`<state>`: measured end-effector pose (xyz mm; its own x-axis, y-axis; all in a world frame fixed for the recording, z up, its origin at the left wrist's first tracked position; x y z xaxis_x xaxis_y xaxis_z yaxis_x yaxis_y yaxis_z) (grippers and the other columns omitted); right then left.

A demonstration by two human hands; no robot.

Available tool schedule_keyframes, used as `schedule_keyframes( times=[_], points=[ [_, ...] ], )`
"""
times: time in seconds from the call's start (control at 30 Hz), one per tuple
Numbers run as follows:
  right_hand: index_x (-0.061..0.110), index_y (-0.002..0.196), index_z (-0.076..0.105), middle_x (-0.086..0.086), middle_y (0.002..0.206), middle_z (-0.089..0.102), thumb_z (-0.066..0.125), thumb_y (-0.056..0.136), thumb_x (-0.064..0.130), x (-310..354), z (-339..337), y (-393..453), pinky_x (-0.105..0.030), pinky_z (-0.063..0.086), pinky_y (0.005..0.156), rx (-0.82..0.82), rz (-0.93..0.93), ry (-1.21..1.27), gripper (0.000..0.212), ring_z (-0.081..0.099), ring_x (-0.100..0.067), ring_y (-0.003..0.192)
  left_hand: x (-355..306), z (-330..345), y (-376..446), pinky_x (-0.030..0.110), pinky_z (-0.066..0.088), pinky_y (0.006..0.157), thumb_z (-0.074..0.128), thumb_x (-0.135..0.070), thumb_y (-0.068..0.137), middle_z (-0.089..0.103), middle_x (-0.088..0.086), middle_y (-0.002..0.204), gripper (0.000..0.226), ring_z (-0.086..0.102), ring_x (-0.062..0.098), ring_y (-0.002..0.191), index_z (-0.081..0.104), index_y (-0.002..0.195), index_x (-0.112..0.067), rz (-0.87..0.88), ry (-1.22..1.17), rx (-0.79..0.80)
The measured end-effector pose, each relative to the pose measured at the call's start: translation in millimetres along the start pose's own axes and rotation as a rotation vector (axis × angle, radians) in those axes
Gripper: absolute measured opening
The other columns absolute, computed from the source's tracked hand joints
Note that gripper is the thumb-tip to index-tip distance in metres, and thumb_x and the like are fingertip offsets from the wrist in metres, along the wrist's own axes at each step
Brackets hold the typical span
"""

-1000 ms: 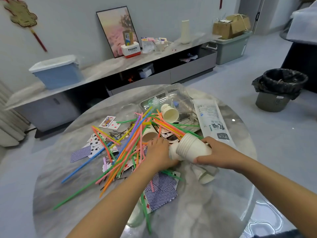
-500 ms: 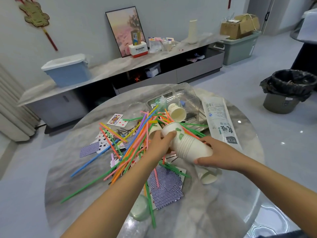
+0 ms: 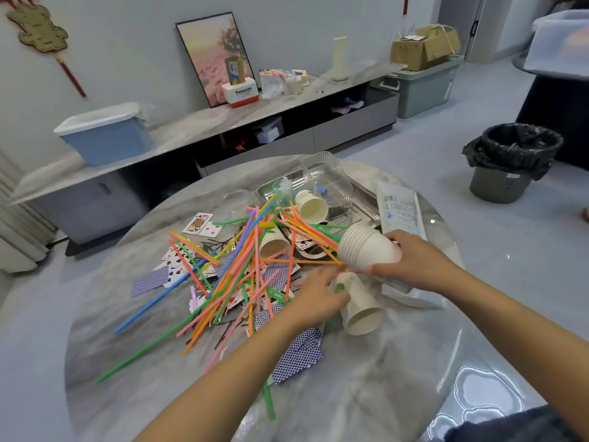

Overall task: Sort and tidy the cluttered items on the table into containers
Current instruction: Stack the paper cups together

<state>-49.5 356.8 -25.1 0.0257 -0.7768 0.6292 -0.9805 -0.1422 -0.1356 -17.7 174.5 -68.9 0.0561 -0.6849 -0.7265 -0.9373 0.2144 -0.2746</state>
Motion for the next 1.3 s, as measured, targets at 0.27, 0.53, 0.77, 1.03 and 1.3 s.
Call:
schedule_keyframes(
  times=[0.27, 0.53, 0.77, 1.03, 1.3],
  points=[
    [0.016, 0.128, 0.045, -0.006, 0.121, 0.056, 0.077, 0.071, 0.036, -16, 2, -2, -0.029, 0.037, 0.072, 0.065, 0.058, -0.071, 0.068, 0.045, -0.016, 0.092, 9, 24, 7, 0.036, 0.026, 0.111, 0.059, -0.027, 0.082, 0.019, 0.008, 0.153, 0.069, 0.024, 0.027, 0.14, 0.032, 0.146, -0.029, 0.045, 0.27, 0.036],
    [0.02, 0.128, 0.045, -0.001, 0.115, 0.055, 0.079, 0.069, 0.034, -20, 4, 3, -0.029, 0.047, 0.076, 0.119, 0.041, -0.051, 0.07, 0.051, -0.018, 0.096, 14, -27, 5, 0.021, 0.036, 0.069, 0.037, -0.007, 0.095, 0.061, 0.0, 0.116, 0.038, 0.052, 0.014, 0.094, 0.06, 0.124, -0.019, -0.026, 0.137, -0.307],
    [0.028, 0.131, 0.046, 0.005, 0.122, 0.055, 0.082, 0.066, 0.026, -9, 14, 7, -0.025, 0.043, 0.079, 0.185, -0.066, -0.027, 0.074, 0.052, -0.015, 0.103, 38, -61, 7, 0.037, 0.048, 0.087, 0.037, -0.029, 0.097, 0.058, 0.005, 0.115, 0.033, 0.056, 0.022, 0.102, 0.053, 0.122, -0.013, -0.164, -0.087, -0.325],
    [0.033, 0.132, 0.046, 0.016, 0.114, 0.049, 0.082, 0.069, 0.026, 29, 35, 6, -0.017, 0.036, 0.077, 0.227, -0.242, 0.076, 0.073, 0.047, -0.005, 0.101, 27, -61, 2, 0.042, 0.051, 0.08, 0.034, -0.035, 0.098, 0.061, 0.007, 0.099, 0.027, 0.057, 0.024, 0.092, 0.057, 0.098, -0.022, -0.169, -0.614, -0.172],
    [0.03, 0.128, 0.051, 0.012, 0.114, 0.055, 0.083, 0.066, 0.029, 50, 62, 29, -0.025, 0.047, 0.08, 0.227, -0.272, 0.083, 0.069, 0.053, -0.009, 0.101, 47, -66, 15, 0.034, 0.046, 0.092, 0.026, -0.043, 0.101, 0.058, 0.004, 0.115, 0.043, 0.053, 0.02, 0.109, 0.053, 0.124, -0.019, -0.142, -0.383, -0.26]
  ],
)
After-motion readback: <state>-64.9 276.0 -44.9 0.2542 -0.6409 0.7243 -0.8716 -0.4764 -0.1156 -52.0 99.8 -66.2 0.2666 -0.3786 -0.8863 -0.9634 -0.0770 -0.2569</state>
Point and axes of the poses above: each hand's wrist, its own y-axis towards the middle knuckle, its own z-axis out of the palm, x = y × z, the point moved 1 cm from there along y, towards the middle knuckle
